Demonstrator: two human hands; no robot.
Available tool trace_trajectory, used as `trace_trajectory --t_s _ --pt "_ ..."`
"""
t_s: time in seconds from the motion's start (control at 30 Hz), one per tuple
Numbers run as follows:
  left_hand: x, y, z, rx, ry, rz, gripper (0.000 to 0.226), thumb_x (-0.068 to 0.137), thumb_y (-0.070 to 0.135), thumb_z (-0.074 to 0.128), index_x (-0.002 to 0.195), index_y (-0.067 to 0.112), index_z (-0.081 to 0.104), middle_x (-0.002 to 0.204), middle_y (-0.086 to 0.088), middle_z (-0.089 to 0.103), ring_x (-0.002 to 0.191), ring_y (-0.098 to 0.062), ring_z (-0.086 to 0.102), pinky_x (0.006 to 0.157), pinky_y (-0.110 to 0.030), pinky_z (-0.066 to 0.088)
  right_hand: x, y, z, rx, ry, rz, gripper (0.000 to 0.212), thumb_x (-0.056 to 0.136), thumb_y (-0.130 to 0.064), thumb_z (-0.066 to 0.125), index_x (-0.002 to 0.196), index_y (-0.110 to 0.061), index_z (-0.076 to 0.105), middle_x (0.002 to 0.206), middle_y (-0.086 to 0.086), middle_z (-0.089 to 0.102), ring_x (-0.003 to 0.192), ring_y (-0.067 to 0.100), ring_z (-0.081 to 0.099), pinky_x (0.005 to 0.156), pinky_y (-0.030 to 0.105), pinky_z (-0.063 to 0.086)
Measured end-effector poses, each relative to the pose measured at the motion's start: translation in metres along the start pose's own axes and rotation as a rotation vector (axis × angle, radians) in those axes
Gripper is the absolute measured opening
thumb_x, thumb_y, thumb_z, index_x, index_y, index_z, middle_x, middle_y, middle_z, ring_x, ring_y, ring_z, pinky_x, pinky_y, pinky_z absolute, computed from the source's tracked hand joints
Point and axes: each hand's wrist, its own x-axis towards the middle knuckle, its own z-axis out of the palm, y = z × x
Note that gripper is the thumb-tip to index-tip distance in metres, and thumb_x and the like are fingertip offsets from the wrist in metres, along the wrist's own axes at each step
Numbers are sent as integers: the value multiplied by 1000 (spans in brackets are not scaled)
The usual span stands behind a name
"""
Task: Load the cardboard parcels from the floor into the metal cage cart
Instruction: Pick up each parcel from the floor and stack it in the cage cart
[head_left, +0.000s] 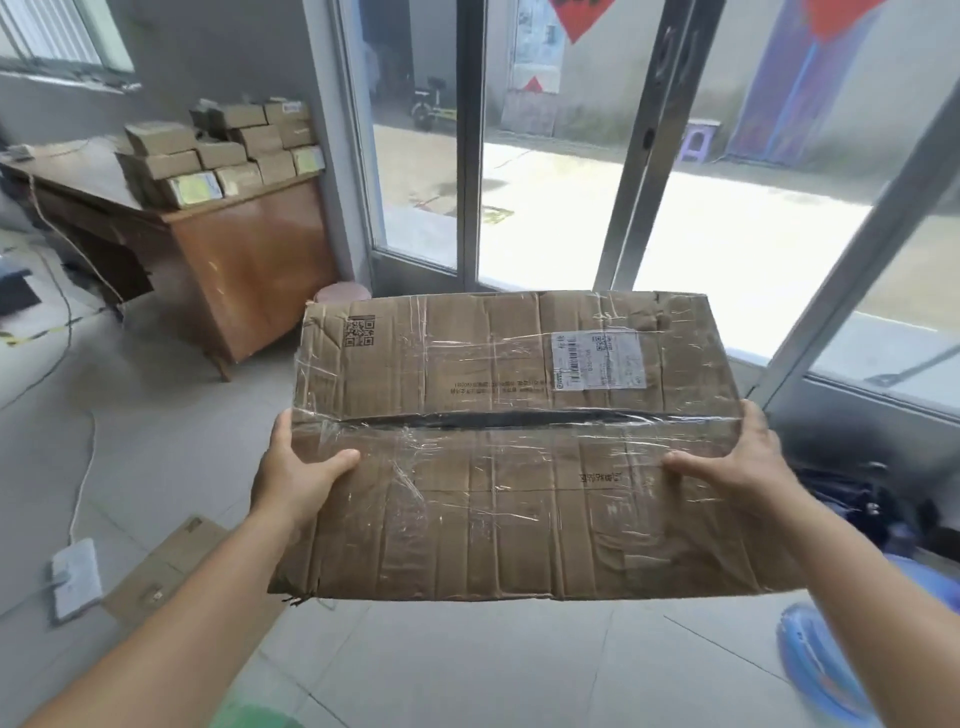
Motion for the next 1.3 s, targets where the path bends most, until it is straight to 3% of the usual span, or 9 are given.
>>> trace_trajectory --t_s 0.27,0.37,0.63,0.73,0.87,1.1,1.2,1.3 --pt "-26 63 4 -66 -176 187 97 76 33 80 152 28 20 150 -6 40 135 -28 40 109 -43 36 -86 20 -91 64 248 113 124 44 -57 90 145 -31 23 140 11 40 127 38 45 105 53 41" --pt "-38 80 5 -86 -244 248 96 77 30 80 153 24 20 151 -9 38 137 -29 37 109 -41 33 -124 25 -118 62 342 157 138 28 -71 85 144 -34 22 142 10 42 127 37 47 104 54 42" --pt "-88 122 8 -90 -438 431 88 77 34 79 148 27 28 140 -14 47 127 -33 45 102 -41 39 -256 55 -170 103 572 210 118 37 -59 90 135 -26 34 132 11 52 119 32 53 102 49 45" --pt "-116 135 15 -94 -541 484 91 77 35 79 150 28 25 141 -15 44 128 -34 44 103 -43 40 -308 71 -187 105 663 268 124 27 -72 80 133 -29 33 134 10 52 122 32 52 103 51 44" --pt "-155 152 33 -125 -674 553 76 72 35 81 136 32 40 127 -10 56 112 -28 53 100 -44 45 -374 94 -206 126 769 356 120 35 -66 84 136 -30 32 136 10 49 123 32 51 104 52 42" --pt "-239 188 83 -118 -913 662 102 47 65 76 136 34 35 124 -8 59 110 -32 58 92 -53 51 -484 141 -238 129 970 511 106 50 -50 90 136 -25 35 137 11 47 123 32 50 105 50 42" --pt "-288 204 104 -113 -1009 719 85 49 62 77 124 41 42 113 -5 65 100 -32 63 85 -53 54 -532 165 -252 155 1035 576 111 40 -59 86 133 -26 36 134 8 49 120 30 52 102 50 44" --pt "-351 218 115 -121 -1085 811 54 63 45 83 105 39 48 101 -1 66 88 -30 65 78 -53 56 -581 190 -267 165 1106 633 104 48 -53 89 134 -27 35 134 9 49 120 29 52 102 49 44"
